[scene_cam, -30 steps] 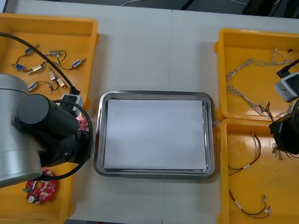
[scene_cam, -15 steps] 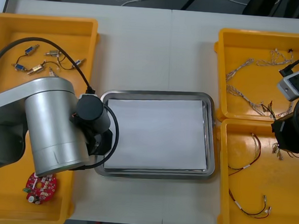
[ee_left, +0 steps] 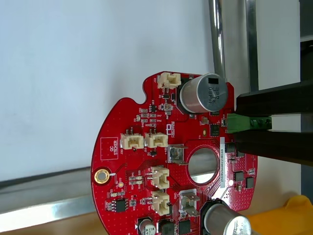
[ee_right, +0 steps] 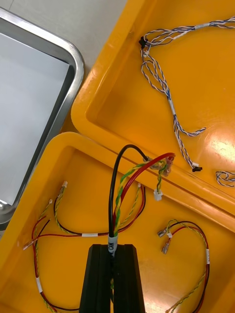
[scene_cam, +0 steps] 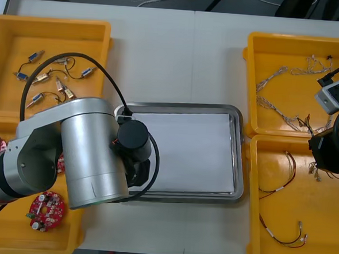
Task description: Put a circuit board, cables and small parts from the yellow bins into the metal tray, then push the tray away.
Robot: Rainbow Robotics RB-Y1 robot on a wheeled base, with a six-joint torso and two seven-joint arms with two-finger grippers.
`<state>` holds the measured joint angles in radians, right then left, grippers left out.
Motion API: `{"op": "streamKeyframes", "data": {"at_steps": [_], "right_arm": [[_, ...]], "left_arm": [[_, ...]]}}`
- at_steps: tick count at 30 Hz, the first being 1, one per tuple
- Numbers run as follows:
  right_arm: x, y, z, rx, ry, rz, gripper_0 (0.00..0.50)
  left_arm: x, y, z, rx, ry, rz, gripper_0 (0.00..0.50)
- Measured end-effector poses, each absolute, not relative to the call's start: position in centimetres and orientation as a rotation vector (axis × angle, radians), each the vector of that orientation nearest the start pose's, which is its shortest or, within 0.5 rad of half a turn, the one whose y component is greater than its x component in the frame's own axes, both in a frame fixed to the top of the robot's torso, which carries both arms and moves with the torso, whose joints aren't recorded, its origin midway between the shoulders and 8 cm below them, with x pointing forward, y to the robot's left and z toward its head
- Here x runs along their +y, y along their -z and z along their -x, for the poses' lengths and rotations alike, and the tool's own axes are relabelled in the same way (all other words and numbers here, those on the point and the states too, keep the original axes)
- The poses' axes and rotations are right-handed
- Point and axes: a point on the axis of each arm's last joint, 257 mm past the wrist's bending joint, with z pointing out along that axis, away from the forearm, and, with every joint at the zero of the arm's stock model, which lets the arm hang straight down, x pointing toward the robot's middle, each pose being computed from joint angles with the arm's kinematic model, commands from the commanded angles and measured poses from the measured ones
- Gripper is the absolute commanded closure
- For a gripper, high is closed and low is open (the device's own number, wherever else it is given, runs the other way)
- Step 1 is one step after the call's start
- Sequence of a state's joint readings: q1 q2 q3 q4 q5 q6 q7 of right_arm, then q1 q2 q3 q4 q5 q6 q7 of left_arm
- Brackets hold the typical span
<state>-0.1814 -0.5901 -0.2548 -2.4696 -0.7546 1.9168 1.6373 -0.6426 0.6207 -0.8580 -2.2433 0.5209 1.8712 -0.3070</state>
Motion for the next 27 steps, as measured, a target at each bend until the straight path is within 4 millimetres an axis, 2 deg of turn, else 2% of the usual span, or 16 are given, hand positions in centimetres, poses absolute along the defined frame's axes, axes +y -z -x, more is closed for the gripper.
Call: {"op": "streamKeyframes", "data": {"at_steps": [7,14,27], "right_arm": [[-28.0,13.4,-37.7,2.395,0.086,0.616,0.5],[-28.1,13.5,-37.6,2.398,0.086,0.614,0.5],[-28.1,13.6,-37.6,2.4,0.086,0.613,0.5]], "left_arm": [[9.3,25.8,-34.7,2.704,-0.036,-0.02,0.5],[7.8,26.8,-35.4,2.677,-0.049,-0.012,0.5],[6.9,28.6,-35.6,2.67,-0.052,-0.041,0.5]]}}
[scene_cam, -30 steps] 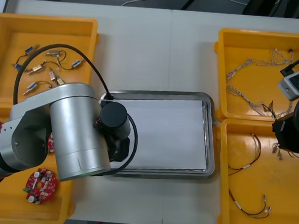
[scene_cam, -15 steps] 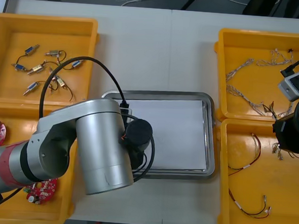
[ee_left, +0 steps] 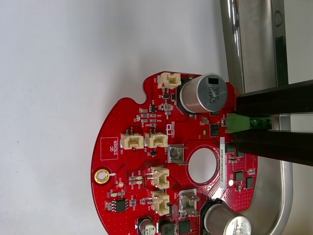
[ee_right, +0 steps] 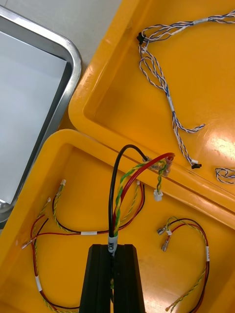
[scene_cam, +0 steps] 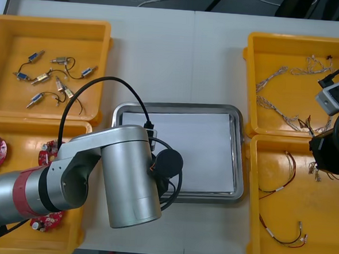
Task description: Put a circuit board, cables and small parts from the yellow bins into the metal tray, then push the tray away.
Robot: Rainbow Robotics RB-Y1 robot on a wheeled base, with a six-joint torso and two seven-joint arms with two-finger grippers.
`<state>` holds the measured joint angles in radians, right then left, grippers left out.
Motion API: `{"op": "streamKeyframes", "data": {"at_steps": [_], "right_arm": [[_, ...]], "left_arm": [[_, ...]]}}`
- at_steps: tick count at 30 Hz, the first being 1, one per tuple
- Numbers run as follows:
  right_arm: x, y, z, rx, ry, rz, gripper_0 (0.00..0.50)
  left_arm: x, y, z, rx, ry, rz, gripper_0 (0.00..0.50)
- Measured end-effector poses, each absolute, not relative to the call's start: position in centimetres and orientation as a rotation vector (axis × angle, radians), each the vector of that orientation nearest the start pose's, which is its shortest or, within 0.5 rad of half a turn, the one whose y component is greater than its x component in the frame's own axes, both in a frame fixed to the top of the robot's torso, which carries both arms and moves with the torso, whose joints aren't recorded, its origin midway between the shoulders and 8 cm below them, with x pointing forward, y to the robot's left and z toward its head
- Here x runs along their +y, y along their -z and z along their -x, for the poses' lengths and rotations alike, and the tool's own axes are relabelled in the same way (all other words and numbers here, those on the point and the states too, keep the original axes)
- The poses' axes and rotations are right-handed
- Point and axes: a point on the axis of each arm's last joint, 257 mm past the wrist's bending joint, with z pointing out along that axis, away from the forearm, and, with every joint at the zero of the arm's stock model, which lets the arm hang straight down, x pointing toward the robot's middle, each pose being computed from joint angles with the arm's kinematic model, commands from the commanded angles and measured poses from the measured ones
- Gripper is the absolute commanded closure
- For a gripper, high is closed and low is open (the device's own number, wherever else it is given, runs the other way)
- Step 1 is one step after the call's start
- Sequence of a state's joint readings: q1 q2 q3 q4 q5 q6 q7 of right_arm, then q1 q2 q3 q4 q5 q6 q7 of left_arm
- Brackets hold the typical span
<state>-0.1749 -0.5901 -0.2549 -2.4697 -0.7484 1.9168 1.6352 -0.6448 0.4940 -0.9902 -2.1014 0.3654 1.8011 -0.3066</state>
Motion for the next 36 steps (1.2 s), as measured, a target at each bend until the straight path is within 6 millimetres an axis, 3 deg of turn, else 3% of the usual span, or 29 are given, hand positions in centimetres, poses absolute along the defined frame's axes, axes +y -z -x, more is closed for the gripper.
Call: {"op": "streamKeyframes", "data": {"at_steps": [12,22,23,24,25,26,28,31,36], "right_arm": [[-28.1,13.6,-37.5,2.4,0.086,0.612,0.5],[-28.1,13.6,-37.5,2.401,0.085,0.613,0.5],[-28.1,13.6,-37.5,2.401,0.085,0.613,0.5],[-28.1,13.6,-37.5,2.401,0.085,0.614,0.5],[-28.1,13.6,-37.5,2.401,0.085,0.614,0.5],[-28.1,13.6,-37.5,2.401,0.085,0.614,0.5],[-28.1,13.6,-37.5,2.401,0.084,0.616,0.5],[-28.0,13.6,-37.5,2.401,0.081,0.619,0.5],[-27.9,13.6,-37.4,2.401,0.074,0.625,0.5]], "left_arm": [[7.7,30.1,-36.2,2.7,-0.088,-0.003,0.5],[7.2,30.5,-36.2,2.712,-0.063,-0.003,0.5],[7.2,30.5,-36.2,2.712,-0.063,-0.003,0.485],[7.2,30.5,-36.2,2.712,-0.063,-0.003,0.417],[7.2,30.5,-36.2,2.712,-0.063,-0.003,0.235],[7.2,30.5,-36.2,2.712,-0.063,-0.003,0.168],[7.1,30.6,-36.2,2.712,-0.061,-0.004,0.125],[7.1,30.6,-36.2,2.712,-0.058,-0.004,0.016],[7.1,30.6,-36.2,2.711,-0.056,-0.005,0.0]]}}
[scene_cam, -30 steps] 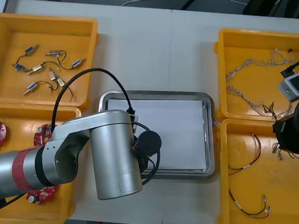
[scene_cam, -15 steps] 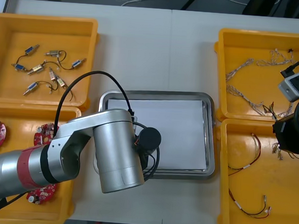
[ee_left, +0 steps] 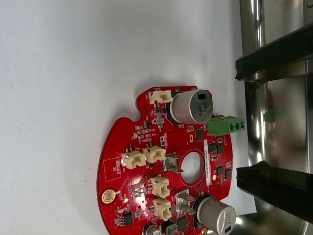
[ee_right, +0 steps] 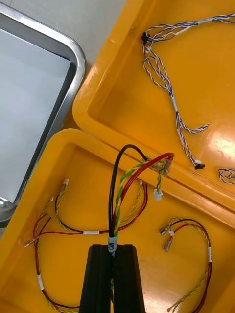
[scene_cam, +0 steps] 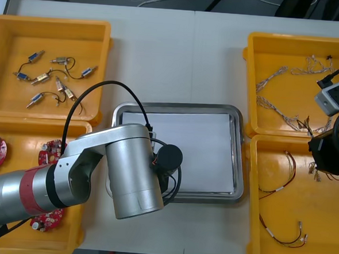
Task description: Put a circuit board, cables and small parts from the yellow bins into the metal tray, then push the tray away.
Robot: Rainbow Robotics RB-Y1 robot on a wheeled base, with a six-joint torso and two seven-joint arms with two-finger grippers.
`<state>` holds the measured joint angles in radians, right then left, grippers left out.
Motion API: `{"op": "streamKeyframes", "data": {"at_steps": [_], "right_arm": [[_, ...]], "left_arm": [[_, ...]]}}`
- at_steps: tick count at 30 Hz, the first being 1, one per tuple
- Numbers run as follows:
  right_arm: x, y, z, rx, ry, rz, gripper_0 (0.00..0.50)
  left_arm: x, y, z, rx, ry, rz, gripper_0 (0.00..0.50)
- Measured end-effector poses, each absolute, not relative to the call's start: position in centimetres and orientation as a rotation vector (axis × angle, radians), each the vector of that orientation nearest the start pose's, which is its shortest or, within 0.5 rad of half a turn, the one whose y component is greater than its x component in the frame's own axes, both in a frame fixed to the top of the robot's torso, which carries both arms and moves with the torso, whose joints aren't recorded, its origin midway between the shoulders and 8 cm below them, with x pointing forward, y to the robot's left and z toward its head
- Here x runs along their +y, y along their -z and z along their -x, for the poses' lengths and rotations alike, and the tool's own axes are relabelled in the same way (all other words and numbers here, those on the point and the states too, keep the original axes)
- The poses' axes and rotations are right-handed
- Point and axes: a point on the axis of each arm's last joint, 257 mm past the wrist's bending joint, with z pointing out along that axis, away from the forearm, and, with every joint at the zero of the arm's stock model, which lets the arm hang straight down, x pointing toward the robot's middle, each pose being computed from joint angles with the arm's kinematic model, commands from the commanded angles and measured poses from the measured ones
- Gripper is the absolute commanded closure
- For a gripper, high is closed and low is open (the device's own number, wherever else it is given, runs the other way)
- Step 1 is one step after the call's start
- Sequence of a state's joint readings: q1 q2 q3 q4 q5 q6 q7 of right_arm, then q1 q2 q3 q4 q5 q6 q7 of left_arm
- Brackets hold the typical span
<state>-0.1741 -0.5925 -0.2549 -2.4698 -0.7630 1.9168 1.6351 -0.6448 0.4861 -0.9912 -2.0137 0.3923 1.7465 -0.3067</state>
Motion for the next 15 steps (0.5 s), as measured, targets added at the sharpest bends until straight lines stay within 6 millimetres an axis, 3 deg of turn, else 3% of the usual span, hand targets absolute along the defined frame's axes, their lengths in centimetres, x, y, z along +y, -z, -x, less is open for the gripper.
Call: {"op": "streamKeyframes", "data": {"at_steps": [7,15], "right_arm": [[-27.4,13.7,-37.2,2.401,0.052,0.648,0.5],[-26.0,13.6,-36.9,2.394,0.024,0.714,0.5]], "left_arm": [[6.7,30.2,-36.2,2.704,-0.04,-0.014,0.0],[5.4,26.4,-35.3,2.697,0.121,-0.042,0.0]]}}
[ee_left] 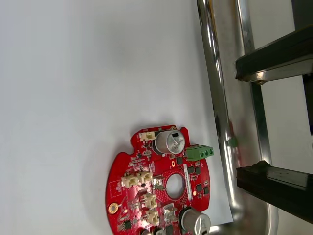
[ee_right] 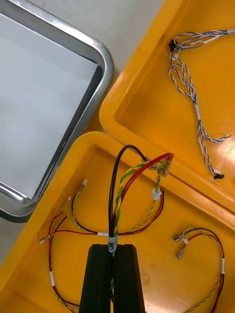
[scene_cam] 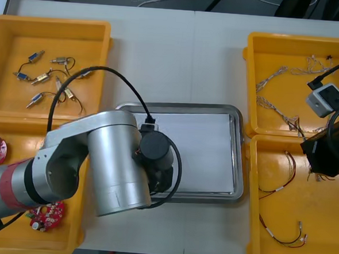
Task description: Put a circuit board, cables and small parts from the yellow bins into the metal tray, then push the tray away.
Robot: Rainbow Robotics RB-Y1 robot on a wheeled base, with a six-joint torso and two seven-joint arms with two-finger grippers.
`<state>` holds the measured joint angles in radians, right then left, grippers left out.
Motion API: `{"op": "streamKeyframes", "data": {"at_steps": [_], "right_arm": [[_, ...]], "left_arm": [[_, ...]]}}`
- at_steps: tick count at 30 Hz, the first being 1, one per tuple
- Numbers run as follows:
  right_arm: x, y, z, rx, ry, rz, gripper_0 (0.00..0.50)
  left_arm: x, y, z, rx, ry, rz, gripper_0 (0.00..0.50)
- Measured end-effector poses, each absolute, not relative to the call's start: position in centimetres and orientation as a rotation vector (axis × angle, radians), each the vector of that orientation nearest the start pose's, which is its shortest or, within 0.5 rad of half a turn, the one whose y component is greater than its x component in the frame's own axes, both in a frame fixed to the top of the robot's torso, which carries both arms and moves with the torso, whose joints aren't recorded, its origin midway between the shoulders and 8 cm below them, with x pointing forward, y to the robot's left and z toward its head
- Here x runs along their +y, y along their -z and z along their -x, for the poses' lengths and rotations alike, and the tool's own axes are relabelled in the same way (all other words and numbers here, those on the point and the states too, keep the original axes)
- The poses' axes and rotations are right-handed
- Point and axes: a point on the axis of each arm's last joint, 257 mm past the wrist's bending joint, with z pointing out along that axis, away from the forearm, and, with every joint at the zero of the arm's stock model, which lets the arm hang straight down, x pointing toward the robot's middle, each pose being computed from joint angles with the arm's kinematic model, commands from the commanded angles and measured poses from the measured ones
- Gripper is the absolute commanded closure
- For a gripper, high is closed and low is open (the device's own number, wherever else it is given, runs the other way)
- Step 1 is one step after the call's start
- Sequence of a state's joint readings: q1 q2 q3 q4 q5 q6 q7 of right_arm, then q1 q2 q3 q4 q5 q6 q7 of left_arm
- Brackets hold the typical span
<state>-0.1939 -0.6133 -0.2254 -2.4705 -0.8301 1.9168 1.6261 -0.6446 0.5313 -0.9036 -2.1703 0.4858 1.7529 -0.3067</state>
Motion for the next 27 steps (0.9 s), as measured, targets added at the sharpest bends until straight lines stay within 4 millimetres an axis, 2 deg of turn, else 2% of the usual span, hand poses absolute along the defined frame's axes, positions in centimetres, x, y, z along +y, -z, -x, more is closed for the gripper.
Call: {"op": "streamKeyframes", "data": {"at_steps": [4,12,18,23,27], "right_arm": [[-24.7,13.7,-36.8,2.407,-0.002,0.721,0.5],[-22.0,13.7,-36.1,2.388,-0.071,0.829,0.5],[-20.0,14.1,-35.8,2.378,-0.079,0.919,0.5],[-18.1,14.9,-35.2,2.372,-0.068,1.027,0.5],[-17.1,16.0,-34.7,2.375,-0.039,1.104,0.5]], "left_arm": [[6.6,24.5,-35.7,2.691,0.14,-0.011,0.0],[9.7,21.8,-36.5,2.698,0.149,0.06,0.0],[11.6,19.0,-37.7,2.692,0.171,0.095,0.0],[14.5,16.6,-38.7,2.689,0.161,0.139,0.0],[16.8,15.0,-39.3,2.698,0.132,0.049,0.0]]}}
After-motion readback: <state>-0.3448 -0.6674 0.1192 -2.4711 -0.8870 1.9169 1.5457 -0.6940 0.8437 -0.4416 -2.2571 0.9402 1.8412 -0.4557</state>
